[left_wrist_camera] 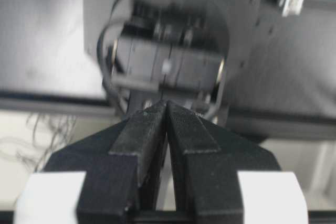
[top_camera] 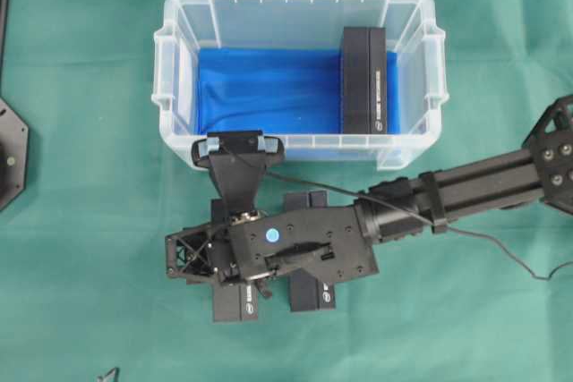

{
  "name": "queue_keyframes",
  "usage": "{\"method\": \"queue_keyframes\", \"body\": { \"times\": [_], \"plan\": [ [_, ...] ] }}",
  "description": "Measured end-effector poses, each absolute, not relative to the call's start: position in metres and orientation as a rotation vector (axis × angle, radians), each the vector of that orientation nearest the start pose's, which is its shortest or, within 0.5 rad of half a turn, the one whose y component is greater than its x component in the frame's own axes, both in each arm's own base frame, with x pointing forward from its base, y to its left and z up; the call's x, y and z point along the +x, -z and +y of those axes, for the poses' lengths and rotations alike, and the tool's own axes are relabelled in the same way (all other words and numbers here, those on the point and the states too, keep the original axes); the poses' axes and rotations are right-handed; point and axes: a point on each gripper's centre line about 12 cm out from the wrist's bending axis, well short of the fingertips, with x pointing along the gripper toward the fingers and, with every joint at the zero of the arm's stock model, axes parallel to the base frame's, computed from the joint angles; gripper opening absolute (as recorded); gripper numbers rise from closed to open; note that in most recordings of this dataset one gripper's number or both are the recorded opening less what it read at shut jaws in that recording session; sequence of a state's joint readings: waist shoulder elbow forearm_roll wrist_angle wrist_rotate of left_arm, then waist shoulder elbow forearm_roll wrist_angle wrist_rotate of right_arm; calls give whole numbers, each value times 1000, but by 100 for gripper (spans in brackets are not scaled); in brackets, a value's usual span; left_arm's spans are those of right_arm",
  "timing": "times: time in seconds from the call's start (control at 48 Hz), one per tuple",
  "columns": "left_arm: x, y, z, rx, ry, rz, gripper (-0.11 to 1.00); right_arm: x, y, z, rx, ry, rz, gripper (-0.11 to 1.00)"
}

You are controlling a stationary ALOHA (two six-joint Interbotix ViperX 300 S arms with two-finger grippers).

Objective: Take the box out of the case with the right arm.
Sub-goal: 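Lower the box onto the cloth left of the first box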

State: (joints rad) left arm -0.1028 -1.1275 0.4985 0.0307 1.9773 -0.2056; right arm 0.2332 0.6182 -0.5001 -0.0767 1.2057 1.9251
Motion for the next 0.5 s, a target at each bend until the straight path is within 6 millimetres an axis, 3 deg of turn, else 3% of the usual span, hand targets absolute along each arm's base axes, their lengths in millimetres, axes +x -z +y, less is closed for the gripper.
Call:
{"method": "queue_keyframes", "body": {
  "times": [0.5],
  "plan": [
    [75, -393, -4, -116, -14, 885, 2, 537, -178, 114, 1420, 1080, 971, 68]
  ]
}}
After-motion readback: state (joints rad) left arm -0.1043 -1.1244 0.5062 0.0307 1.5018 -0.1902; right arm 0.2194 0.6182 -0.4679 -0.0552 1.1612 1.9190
